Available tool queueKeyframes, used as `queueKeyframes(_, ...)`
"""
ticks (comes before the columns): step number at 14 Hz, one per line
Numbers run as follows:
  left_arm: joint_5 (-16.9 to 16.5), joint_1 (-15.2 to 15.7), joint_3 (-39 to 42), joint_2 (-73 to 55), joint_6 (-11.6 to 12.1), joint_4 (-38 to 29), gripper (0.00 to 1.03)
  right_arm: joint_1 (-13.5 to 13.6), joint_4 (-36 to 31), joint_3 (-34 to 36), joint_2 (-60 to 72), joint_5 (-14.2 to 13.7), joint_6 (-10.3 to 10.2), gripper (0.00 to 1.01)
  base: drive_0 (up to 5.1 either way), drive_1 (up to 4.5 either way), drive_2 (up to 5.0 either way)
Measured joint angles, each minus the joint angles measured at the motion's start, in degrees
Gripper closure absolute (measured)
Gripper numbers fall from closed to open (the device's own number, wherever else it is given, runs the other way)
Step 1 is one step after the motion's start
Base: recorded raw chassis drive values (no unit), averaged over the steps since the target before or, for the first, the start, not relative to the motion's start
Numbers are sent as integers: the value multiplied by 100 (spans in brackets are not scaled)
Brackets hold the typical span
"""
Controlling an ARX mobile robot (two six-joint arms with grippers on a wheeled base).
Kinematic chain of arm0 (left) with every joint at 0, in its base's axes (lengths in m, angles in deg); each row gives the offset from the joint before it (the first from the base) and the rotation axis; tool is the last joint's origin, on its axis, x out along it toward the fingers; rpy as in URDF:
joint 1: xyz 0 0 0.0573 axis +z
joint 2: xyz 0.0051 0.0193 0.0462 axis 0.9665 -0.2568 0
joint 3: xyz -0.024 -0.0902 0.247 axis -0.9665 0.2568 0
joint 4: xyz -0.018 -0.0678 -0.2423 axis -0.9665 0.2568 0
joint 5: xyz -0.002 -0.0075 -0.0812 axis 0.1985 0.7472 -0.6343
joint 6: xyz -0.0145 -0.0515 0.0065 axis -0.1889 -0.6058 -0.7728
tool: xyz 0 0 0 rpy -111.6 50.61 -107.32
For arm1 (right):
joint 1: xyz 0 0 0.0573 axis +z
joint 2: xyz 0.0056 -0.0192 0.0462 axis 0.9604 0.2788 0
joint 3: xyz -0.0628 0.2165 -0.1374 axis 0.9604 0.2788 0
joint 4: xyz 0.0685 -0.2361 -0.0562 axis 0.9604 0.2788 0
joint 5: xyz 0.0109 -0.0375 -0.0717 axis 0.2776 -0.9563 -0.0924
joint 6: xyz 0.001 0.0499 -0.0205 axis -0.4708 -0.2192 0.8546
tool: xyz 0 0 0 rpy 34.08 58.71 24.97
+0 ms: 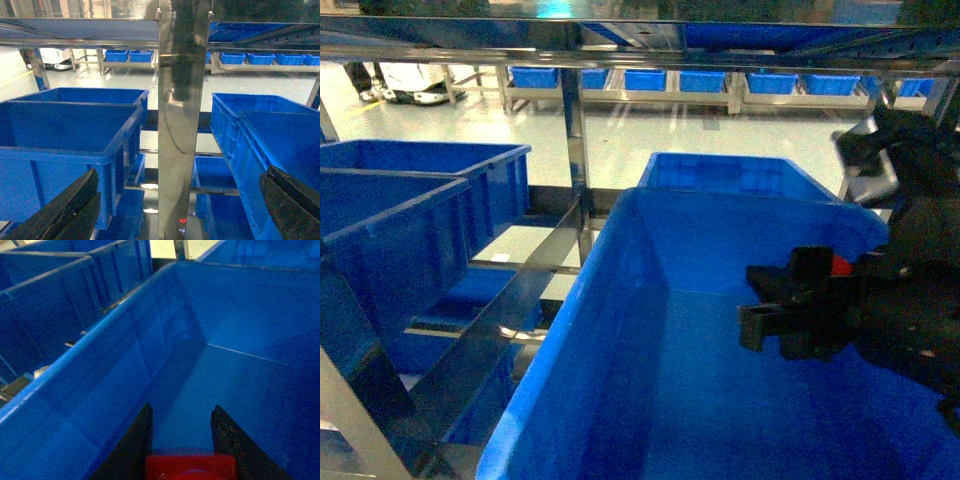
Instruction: Pick red block from blue box to shelf
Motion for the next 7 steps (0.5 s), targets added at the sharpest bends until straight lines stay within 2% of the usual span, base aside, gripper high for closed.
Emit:
queueKeyframes(3,0,0,0,0,0,0,5,138,144,-133,354,-55,-90,73,0,0,0)
queueKeyframes(7,-2,0,0,0,0,-2,5,273,-232,-118,498,-210,-125,73,0,0,0)
